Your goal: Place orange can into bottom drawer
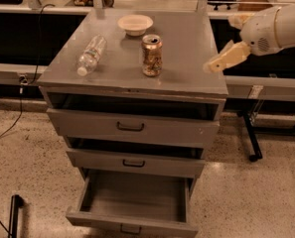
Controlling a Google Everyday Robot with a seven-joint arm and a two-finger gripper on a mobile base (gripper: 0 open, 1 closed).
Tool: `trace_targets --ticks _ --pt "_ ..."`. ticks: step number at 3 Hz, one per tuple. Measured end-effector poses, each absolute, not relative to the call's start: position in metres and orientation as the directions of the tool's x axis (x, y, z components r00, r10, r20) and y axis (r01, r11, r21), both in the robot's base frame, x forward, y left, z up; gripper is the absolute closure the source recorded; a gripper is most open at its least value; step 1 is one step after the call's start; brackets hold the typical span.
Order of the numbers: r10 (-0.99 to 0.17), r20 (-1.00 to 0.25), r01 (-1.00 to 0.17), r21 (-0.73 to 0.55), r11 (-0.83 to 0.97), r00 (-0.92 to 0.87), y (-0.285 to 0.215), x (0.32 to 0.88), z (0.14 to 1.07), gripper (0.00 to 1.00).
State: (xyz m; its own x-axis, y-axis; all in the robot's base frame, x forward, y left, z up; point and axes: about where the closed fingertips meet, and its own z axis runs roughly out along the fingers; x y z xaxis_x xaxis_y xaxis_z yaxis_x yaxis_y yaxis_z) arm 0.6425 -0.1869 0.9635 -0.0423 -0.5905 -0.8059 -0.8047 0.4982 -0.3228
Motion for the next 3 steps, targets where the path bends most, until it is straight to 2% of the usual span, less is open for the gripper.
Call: trace_targets --ticks 1,2,3 --pt "-0.368 -0.930 -0.838 -0.191 0.511 -0.013 -0.158 0.668 0.948 0.00" --pt "-0.309 -0.951 -0.853 -0.145 0.501 -0.019 -0.146 0.672 0.942 0.00" --pt "-0.309 -0.951 -0.853 -0.146 0.501 -0.019 -0.146 0.672 0.942 0.00"
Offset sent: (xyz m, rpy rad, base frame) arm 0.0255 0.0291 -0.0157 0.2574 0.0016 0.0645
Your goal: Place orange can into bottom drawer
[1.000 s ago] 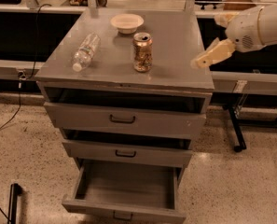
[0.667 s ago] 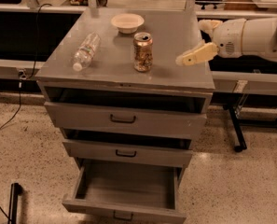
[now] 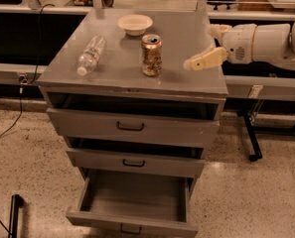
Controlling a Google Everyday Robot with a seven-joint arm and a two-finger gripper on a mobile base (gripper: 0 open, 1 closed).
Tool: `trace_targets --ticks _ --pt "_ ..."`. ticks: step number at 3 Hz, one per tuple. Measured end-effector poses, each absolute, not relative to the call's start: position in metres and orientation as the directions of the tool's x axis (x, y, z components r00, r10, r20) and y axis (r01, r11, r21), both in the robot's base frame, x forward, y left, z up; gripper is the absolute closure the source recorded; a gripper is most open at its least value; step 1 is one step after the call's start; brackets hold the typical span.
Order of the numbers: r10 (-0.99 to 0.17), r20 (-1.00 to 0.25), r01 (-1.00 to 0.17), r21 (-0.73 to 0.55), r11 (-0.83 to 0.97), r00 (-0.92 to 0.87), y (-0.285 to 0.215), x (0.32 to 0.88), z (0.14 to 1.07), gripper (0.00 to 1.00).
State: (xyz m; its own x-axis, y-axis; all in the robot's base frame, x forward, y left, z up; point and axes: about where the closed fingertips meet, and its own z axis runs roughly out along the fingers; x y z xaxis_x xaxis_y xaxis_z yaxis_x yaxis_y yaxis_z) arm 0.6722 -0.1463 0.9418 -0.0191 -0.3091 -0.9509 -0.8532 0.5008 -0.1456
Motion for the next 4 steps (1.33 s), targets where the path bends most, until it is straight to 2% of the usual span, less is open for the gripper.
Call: trace_targets --ticks 1,2,4 --pt "-0.286 -0.958 -0.863 -0.135 0.486 -0.011 -0.139 0.673 0.940 0.00" --pt "-0.228 -0.972 -0.870 -0.165 0.465 0.062 -0.109 0.684 0.943 0.00" --pt "-0.193 -0.967 -0.843 -0.243 0.479 0.169 -0.057 0.714 0.944 0.00"
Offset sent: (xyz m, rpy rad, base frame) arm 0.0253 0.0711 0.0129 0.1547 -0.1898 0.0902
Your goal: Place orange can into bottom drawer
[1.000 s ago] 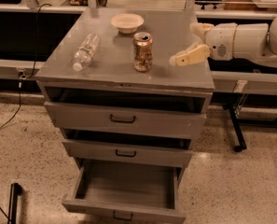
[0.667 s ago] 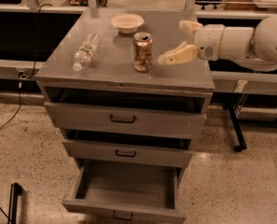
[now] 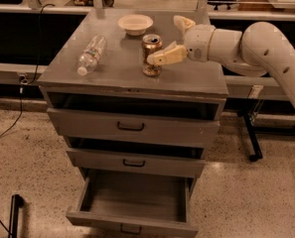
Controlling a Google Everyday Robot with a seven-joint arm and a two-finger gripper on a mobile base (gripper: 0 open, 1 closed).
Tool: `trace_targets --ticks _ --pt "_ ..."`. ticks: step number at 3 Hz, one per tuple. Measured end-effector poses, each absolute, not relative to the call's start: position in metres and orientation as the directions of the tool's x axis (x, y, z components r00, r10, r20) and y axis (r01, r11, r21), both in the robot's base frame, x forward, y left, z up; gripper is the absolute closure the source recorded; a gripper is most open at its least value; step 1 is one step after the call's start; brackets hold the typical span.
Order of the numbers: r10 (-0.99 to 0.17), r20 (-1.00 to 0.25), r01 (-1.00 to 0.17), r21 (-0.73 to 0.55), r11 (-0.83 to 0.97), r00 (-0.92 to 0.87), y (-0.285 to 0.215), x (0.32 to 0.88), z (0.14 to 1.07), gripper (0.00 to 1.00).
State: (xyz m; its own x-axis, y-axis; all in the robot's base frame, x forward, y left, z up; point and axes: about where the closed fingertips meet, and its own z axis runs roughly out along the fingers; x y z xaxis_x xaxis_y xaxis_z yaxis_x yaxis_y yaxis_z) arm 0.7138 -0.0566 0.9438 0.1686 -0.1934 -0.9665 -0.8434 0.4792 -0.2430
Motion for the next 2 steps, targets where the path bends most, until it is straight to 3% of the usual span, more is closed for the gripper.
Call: trace_targets --ticks 2 --pt "-0.152 -0.981 -0.858 -0.182 0.481 0.122 -0.025 0.735 0.921 0.00"
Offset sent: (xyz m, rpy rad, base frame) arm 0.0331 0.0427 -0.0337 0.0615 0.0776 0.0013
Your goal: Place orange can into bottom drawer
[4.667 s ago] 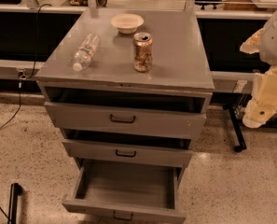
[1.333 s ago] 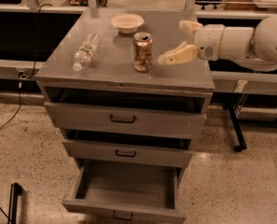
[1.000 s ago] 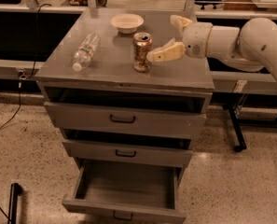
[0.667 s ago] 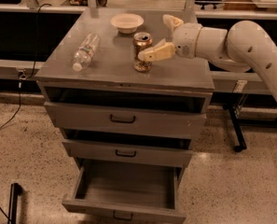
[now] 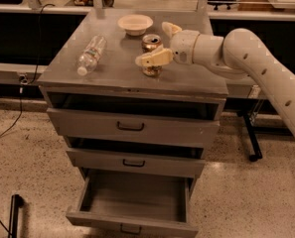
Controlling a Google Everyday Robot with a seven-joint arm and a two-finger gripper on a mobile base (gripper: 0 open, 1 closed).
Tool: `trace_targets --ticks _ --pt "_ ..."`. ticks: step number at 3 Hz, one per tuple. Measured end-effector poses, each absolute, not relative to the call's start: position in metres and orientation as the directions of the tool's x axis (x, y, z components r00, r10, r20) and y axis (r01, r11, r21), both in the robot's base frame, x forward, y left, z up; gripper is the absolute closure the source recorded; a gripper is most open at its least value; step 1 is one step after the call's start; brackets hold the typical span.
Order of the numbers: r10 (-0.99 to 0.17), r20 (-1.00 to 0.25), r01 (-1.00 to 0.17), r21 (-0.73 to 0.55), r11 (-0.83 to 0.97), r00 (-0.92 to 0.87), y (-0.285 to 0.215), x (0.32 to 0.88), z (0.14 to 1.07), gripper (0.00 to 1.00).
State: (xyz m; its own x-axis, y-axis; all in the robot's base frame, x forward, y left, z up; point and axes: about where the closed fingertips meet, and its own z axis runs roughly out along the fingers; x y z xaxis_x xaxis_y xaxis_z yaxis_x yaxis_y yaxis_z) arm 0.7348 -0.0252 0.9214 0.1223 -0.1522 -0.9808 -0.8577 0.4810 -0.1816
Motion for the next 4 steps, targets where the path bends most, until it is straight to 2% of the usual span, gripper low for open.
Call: trace_targets --ticks 1,4 --pt "-0.149 -0.981 -0.860 -0.178 0.477 0.120 -0.0207 0.7355 0.9204 0.14" --pt "-0.134 -0.983 -0.872 -0.173 0.458 0.124 -0.0121 0.7322 0.9215 0.83"
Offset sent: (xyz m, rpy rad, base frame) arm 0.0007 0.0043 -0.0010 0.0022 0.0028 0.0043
